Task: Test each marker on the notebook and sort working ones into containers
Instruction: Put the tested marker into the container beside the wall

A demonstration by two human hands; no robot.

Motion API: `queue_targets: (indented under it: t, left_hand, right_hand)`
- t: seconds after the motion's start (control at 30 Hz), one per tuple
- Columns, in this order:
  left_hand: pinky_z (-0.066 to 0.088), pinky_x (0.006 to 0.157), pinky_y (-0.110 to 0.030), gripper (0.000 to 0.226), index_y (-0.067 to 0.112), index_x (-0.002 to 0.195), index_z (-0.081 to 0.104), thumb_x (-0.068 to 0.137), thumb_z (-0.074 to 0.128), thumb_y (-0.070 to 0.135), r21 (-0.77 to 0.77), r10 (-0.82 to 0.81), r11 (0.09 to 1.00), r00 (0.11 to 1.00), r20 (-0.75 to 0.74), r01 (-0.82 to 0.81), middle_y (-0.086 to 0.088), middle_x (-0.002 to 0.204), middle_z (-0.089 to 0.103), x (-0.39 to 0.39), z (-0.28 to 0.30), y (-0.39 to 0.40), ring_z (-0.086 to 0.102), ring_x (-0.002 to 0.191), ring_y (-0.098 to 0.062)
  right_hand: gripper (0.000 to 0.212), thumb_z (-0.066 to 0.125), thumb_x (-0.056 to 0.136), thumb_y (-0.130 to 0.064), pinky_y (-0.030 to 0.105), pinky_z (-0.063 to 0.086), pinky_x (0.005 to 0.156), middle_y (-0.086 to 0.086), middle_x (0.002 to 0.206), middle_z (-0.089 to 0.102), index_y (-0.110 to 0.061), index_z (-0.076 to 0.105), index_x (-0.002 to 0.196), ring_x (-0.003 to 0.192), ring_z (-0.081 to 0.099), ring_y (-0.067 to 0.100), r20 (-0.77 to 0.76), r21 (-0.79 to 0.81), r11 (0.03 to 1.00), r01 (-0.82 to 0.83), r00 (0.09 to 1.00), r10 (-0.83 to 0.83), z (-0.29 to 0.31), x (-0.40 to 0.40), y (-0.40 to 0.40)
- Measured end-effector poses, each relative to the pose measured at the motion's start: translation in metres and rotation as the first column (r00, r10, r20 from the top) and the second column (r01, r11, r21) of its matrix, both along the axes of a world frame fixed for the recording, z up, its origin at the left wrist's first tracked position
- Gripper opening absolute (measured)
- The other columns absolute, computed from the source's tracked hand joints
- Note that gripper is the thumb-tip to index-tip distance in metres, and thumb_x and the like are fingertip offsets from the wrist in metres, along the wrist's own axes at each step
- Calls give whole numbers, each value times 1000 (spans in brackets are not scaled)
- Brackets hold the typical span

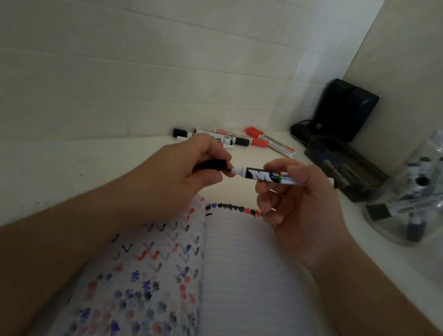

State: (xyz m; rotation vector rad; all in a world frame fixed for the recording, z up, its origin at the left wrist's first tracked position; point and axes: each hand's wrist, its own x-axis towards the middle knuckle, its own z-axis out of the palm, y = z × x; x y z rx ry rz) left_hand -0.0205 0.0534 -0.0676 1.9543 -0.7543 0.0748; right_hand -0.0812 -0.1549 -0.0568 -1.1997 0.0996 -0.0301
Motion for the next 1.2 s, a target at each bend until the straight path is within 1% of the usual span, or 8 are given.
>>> queue_targets:
  t: [0.27,0.4,0.5,0.6,0.67,0.83,0.97,1.2]
  left_hand:
    - [42,81,-2,30,48,104,61,98,67,20,107,11,994,998,57,-17,36,106,68,-4,3,-1,62,102,12]
    - [52,76,-21,11,37,102,71,99,61,31,0,-22,1000,1000,-19,22,15,92,76,-4,5,-2,68,83,-6]
    - [44,61,-19,28,25,102,73,105,47,35,-140,-33,990,996,-84,21,4,75,72,-5,6,-1,53,63,-10]
    - [40,55,-21,29,21,99,72,107,47,31,-203,16,978,991,-134,-43,4,68,64,-1,6,-1,46,61,-13]
    - [38,54,-21,28,20,97,70,107,47,33,-211,34,975,988,-153,-67,6,65,60,0,5,-2,44,59,-11]
    - [28,47,-23,30,11,90,52,110,40,31,-312,-33,946,936,-349,-83,5,55,42,-11,5,-15,31,50,-11]
    - [21,50,-29,28,9,90,49,110,40,25,-451,-94,882,888,-450,-135,5,54,36,-13,11,-26,27,50,-10]
    - [17,54,-32,26,10,89,50,110,43,26,-498,-142,848,824,-548,-185,3,57,36,-9,10,-27,25,54,-11]
  right_hand:
    - [17,47,101,-19,21,41,41,15,72,68,-18,55,86,48,52,22,-71,-29,998,60,996,-62,3,-1,7]
    - [21,64,99,-22,22,40,43,6,64,60,-17,60,78,53,50,15,-9,-92,995,35,999,-36,1,-2,6]
    - [13,73,84,-25,20,41,45,8,73,67,-14,75,90,59,54,15,75,-99,995,-24,997,31,1,-5,5]
    - [34,64,86,-41,21,41,49,13,85,75,-14,81,99,62,58,17,28,-2,991,-135,990,135,4,-7,5]
    - [38,55,90,-37,23,37,50,14,85,76,-12,81,99,59,57,19,-8,52,986,-156,988,157,7,-5,3]
    - [38,37,106,-14,25,27,39,12,62,55,-8,69,89,47,41,18,89,-187,982,28,996,-11,2,1,6]
    - [38,35,106,-8,24,35,40,14,62,55,-8,68,87,47,45,18,133,-171,984,45,991,-22,8,-1,8]
    - [37,36,106,-5,25,41,45,14,62,57,-9,68,89,50,48,18,156,-226,972,71,987,-36,8,-6,18]
